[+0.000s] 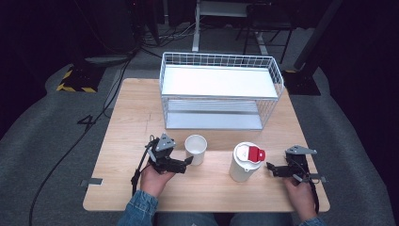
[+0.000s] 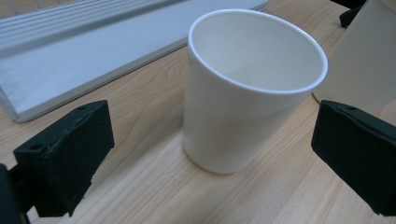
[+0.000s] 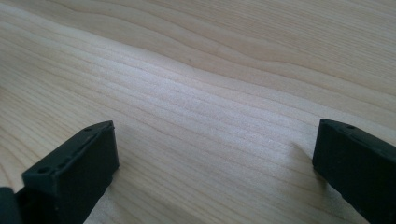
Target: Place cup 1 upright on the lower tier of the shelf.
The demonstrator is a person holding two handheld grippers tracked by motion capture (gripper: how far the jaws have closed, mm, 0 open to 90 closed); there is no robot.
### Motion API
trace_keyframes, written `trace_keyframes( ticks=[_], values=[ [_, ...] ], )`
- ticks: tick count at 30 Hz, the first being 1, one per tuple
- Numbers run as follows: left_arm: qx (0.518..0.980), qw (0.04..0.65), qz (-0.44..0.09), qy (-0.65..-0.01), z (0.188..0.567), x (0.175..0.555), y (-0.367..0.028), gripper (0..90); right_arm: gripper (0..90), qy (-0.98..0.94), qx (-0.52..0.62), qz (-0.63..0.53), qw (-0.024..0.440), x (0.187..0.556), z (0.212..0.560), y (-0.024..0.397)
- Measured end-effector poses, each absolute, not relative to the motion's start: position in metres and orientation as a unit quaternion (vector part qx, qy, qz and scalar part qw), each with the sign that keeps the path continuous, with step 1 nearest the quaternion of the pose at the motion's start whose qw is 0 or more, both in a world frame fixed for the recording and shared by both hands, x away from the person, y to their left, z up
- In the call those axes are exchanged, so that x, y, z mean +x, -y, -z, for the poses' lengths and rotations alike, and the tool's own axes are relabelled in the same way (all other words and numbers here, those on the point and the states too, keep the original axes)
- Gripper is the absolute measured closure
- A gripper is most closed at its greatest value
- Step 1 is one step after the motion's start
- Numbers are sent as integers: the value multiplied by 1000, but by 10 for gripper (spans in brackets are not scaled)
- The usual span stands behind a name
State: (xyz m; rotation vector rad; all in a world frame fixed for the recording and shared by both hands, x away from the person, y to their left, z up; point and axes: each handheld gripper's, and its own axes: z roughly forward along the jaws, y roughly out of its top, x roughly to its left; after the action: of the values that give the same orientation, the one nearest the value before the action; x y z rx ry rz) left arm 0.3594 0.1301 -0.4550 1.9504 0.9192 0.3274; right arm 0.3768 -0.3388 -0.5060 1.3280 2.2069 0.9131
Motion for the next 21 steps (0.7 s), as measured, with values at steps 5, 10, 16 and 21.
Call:
trace_keyframes(
  ticks=[5,10,16,21],
  values=[
    [793,467,-131,-368,466,366,-118,0,5,-791,476,-327,203,377,506,339],
    [793,472,-134,-363,475,371,-108,0,5,-791,476,-327,203,377,506,339],
    [782,487,-128,-368,482,377,-102,0,5,-791,476,-327,203,377,506,339],
    [779,491,-128,-368,487,381,-98,0,5,-791,476,-327,203,377,506,339]
  ],
)
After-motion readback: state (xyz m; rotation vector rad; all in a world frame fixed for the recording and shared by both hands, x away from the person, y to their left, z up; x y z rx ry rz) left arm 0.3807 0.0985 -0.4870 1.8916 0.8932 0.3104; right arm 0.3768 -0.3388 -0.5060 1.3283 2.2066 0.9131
